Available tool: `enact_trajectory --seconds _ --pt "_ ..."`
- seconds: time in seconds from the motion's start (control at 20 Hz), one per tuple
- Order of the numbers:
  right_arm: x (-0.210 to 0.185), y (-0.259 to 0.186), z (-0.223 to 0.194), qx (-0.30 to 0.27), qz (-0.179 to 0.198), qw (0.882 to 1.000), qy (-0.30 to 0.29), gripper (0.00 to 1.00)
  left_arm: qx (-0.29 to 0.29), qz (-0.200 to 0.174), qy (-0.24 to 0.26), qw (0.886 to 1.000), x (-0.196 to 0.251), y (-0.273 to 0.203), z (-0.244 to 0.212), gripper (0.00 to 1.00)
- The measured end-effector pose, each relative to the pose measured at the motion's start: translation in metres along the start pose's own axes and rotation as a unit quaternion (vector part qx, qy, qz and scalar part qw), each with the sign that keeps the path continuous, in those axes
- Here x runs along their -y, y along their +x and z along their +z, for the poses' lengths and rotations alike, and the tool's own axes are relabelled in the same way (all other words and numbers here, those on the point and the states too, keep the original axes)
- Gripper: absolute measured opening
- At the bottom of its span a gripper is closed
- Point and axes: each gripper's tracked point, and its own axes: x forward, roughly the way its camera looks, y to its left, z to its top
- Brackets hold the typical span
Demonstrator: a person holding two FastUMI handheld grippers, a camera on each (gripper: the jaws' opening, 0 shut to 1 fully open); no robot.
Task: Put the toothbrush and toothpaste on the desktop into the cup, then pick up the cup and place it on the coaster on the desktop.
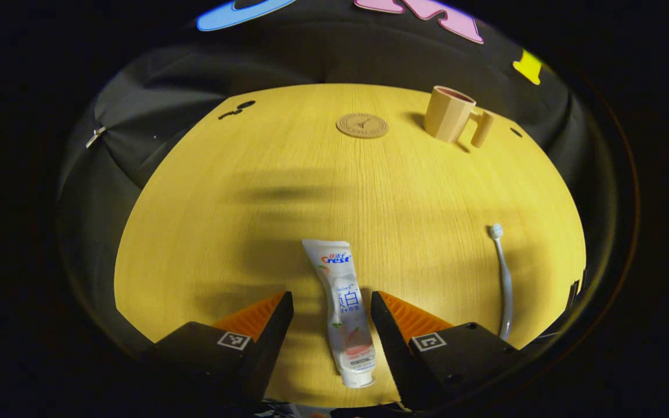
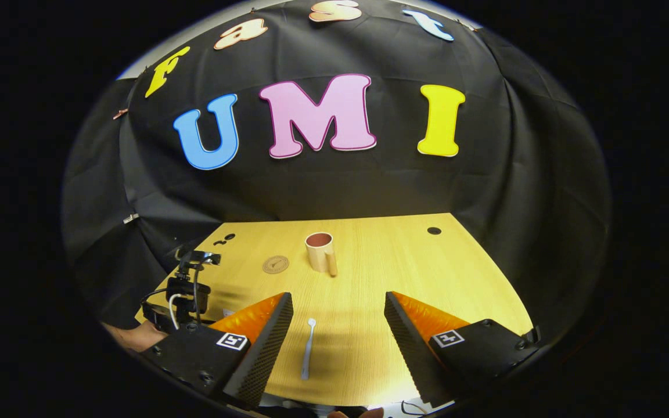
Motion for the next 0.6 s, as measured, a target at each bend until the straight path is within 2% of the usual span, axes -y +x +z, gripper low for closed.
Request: enact_trajectory --seconds 0.2,0.35,0.4,0.45,0.5,0.6 --pt "-0.01 0.026 -0.035 -0.075 0.004 0.997 -0.007 0.98 0.005 -0.008 -0.005 1.0 0.005 0.006 0.009 0.82" --pt "-0.015 0.046 -0.068 -0.143 0.015 0.99 -0.008 0.98 -0.009 -0.008 -0.017 1.0 0.004 0.006 0.006 0.8" --pt "-0.021 0.052 -0.08 -0.168 0.02 0.986 -0.006 0.96 -0.014 -0.007 -0.019 1.0 0.004 0.007 0.006 0.73" --pt "-0.025 0.062 -0.094 -0.19 0.024 0.981 -0.006 0.94 -0.016 -0.008 -0.017 1.0 0.004 0.006 0.006 0.7" --pt "-0.027 0.07 -0.106 -0.209 0.022 0.978 -0.01 0.87 -0.02 -0.008 -0.014 1.0 0.004 0.006 0.006 0.69" --pt "-0.023 0.084 -0.125 -0.24 0.013 0.97 -0.026 0.83 -0.024 -0.01 -0.009 1.0 0.008 0.007 0.006 0.49"
